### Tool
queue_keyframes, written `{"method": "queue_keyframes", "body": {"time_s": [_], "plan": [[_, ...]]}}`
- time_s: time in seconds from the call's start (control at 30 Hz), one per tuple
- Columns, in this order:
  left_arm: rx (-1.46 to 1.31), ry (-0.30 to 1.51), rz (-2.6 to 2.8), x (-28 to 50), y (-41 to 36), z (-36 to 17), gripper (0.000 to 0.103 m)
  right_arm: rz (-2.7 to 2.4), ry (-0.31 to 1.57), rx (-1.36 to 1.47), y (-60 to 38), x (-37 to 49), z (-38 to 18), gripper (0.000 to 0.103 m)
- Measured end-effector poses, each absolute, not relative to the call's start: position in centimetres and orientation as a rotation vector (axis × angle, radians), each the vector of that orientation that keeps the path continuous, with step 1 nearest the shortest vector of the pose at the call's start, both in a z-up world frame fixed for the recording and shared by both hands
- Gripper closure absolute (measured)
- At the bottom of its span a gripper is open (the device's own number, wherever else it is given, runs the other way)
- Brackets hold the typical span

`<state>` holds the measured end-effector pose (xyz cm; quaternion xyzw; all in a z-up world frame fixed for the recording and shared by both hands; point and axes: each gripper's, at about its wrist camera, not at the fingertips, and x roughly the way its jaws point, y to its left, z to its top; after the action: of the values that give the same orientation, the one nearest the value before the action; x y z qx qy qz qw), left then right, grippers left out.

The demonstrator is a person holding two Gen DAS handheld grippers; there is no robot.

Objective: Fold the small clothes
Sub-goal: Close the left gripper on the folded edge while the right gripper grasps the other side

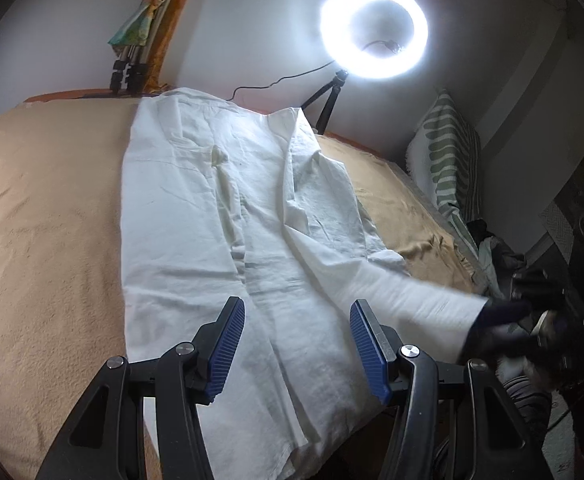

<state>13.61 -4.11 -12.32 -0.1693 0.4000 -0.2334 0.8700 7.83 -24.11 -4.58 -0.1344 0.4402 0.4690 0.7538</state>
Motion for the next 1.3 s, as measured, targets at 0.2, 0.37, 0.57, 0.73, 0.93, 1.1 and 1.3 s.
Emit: {"method": "queue_keyframes", "body": {"time_s": [0.2,0.37,0.57,0.73,0.93,1.1,1.3], "plan": [[-0.365,0.824,-0.512,11.9,-4.7,-11.4,0.046,0.994,0.958,-0.210,-26.2,9.8,-4.6,0.061],[-0.212,0.858,-0.558,10.5,-9.5,-12.2,0.043,0.696,1.058,-0.010,-30.7,17.9,-7.7,0.061],[-0.136,0.903,-0.503,11.5,-11.2,-14.3,0.045,0.574,1.124,0.292,-34.7,26.9,-12.3,0.061],[-0.168,0.951,-0.484,13.1,-10.2,-15.6,0.070,0.584,1.143,0.326,-34.3,31.6,-14.6,0.061],[-0.258,0.976,-0.504,14.4,-9.6,-16.6,0.101,0.562,1.142,0.317,-33.8,34.9,-15.9,0.098],[-0.453,0.989,-0.538,15.0,-8.7,-16.6,0.103,0.551,1.100,0.189,-34.4,35.4,-13.6,0.100],[-0.710,0.972,-0.652,15.8,-10.5,-16.3,0.103,0.539,1.089,0.127,-37.2,37.6,-11.1,0.100]]}}
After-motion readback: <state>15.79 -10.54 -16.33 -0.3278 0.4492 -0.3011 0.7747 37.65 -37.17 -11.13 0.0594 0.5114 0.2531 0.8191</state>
